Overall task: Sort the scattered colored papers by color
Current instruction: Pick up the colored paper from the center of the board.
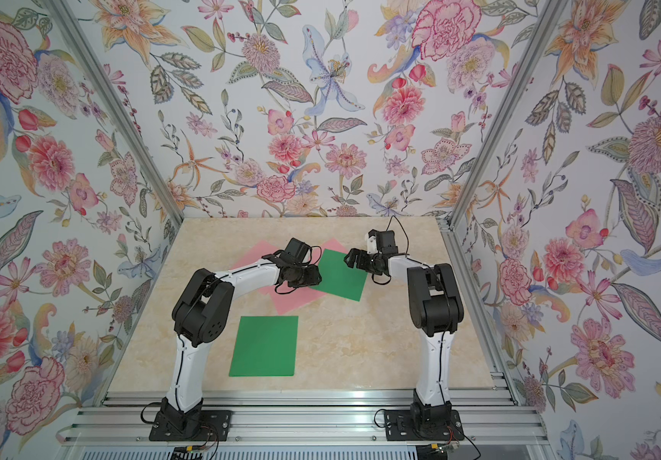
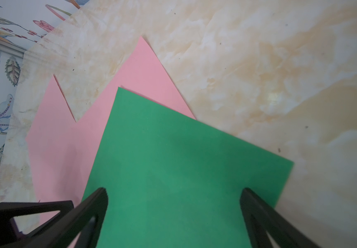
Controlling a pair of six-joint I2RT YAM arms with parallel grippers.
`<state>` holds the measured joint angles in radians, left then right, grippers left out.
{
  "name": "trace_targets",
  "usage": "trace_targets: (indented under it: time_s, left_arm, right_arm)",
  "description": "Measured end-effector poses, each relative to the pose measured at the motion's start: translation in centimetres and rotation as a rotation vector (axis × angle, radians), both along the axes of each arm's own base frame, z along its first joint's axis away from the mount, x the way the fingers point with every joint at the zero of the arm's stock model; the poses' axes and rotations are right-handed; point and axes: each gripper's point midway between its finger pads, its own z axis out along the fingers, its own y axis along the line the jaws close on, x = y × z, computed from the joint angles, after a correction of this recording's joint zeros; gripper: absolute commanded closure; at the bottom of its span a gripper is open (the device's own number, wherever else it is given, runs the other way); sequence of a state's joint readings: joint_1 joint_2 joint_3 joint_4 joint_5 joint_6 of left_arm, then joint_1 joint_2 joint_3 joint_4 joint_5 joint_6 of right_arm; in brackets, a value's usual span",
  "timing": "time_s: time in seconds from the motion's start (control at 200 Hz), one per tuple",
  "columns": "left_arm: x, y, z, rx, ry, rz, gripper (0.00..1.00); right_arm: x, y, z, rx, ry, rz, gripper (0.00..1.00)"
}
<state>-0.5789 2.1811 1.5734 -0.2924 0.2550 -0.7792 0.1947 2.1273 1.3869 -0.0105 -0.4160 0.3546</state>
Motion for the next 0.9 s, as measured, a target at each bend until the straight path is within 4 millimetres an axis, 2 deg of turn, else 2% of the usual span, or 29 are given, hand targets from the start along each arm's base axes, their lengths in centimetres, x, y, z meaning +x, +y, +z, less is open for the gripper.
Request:
trace_targets:
  time_s: [0.575, 0.9]
  left_arm:
    - [-0.34, 0.19, -0.53, -0.005, 0.023, 0.025, 0.45]
    - [-0.32, -0.47, -0.4, -0.058, 0.042, 0.047, 0.45]
  right_arm:
    - [0.1, 0.08, 0.03, 0.007, -0.005, 0.004, 0.0]
    - [0.14, 0.17, 0.01, 0.013, -0.007, 0.008, 0.0]
